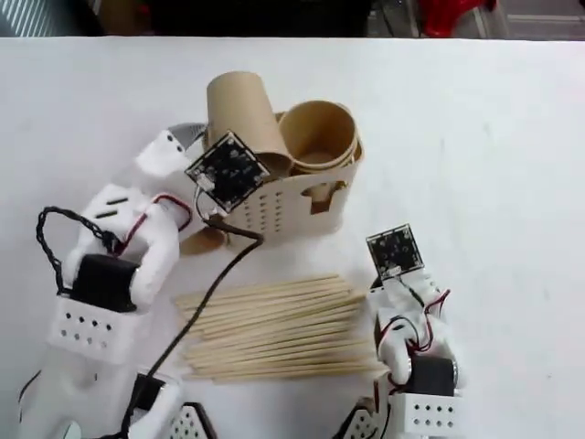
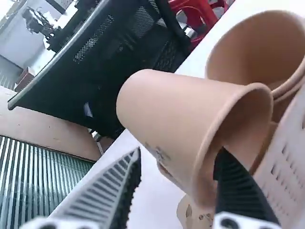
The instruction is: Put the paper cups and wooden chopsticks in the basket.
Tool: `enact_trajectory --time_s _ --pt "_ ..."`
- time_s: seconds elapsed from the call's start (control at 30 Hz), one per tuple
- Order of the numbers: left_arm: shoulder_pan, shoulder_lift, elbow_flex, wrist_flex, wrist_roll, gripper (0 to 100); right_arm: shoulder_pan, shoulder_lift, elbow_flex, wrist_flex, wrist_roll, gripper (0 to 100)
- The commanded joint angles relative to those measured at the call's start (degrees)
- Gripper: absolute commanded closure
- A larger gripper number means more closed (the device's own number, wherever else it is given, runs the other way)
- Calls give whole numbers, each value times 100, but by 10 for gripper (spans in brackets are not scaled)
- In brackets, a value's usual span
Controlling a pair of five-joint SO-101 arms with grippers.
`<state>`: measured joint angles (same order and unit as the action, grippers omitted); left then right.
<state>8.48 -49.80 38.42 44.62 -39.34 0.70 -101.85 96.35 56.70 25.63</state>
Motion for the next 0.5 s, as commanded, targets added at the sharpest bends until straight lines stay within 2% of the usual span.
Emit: enact_trajectory --time_s 0.0,0.17,0.33,0.47 --pt "-48 -119 220 -686 369 755 4 -13 53 -119 70 981" --pt "-57 -119 563 -1319 484 757 4 -13 53 -119 70 981" --pt "-101 -110 571 -1486 492 823 4 -13 53 -119 70 981" --pt "-119 -110 580 -1530 492 828 4 -13 53 -119 70 981"
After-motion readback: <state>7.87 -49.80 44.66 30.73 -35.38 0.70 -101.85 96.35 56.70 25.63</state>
